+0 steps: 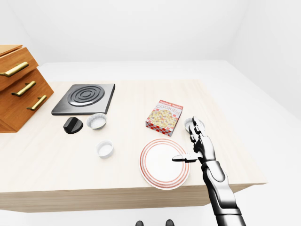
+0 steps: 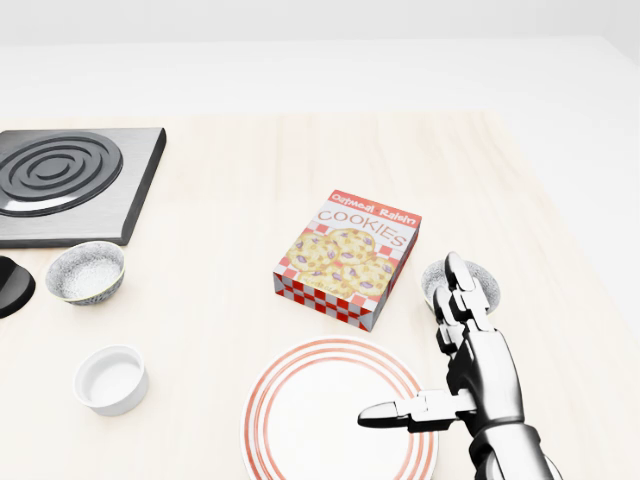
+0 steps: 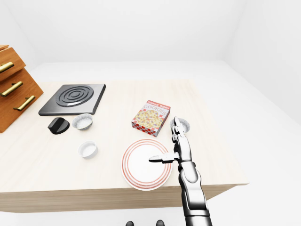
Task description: Pick the akita bowl next to the plate and place it on the plate.
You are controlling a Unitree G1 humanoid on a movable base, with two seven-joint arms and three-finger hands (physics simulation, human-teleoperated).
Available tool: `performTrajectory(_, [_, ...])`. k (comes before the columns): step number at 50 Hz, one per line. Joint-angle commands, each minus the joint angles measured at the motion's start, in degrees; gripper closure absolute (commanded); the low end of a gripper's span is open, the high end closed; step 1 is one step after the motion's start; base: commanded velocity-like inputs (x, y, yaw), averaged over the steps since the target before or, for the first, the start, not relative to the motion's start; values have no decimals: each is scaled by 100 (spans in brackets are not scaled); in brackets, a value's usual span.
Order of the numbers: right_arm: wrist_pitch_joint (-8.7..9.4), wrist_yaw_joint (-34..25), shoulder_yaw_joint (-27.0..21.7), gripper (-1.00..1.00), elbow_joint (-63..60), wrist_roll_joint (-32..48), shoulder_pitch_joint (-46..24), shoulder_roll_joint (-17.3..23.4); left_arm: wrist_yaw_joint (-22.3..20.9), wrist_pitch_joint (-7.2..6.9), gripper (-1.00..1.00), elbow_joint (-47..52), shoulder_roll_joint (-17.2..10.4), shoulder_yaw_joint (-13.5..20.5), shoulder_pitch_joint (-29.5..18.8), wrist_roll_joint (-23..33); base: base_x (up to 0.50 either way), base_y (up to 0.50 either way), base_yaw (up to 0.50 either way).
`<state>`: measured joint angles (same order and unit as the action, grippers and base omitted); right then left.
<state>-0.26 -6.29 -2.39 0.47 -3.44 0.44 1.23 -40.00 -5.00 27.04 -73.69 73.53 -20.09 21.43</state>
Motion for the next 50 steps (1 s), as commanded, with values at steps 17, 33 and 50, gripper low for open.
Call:
performTrajectory(17, [52, 14, 8, -100, 20, -7, -35, 11, 1050, 0, -100, -1881, 4095, 1647, 3913, -5044, 0, 0, 0])
performTrajectory(33, [59, -6, 11, -100, 14, 11, -46, 9, 1595, 0, -100, -3280, 5096, 1459, 4192, -5219, 0, 0, 0])
performTrajectory(50, [-1, -23, 19, -100, 52, 19, -32, 7, 1599, 137, -100, -4231, 4995, 1307, 4479, -5870, 0, 0, 0])
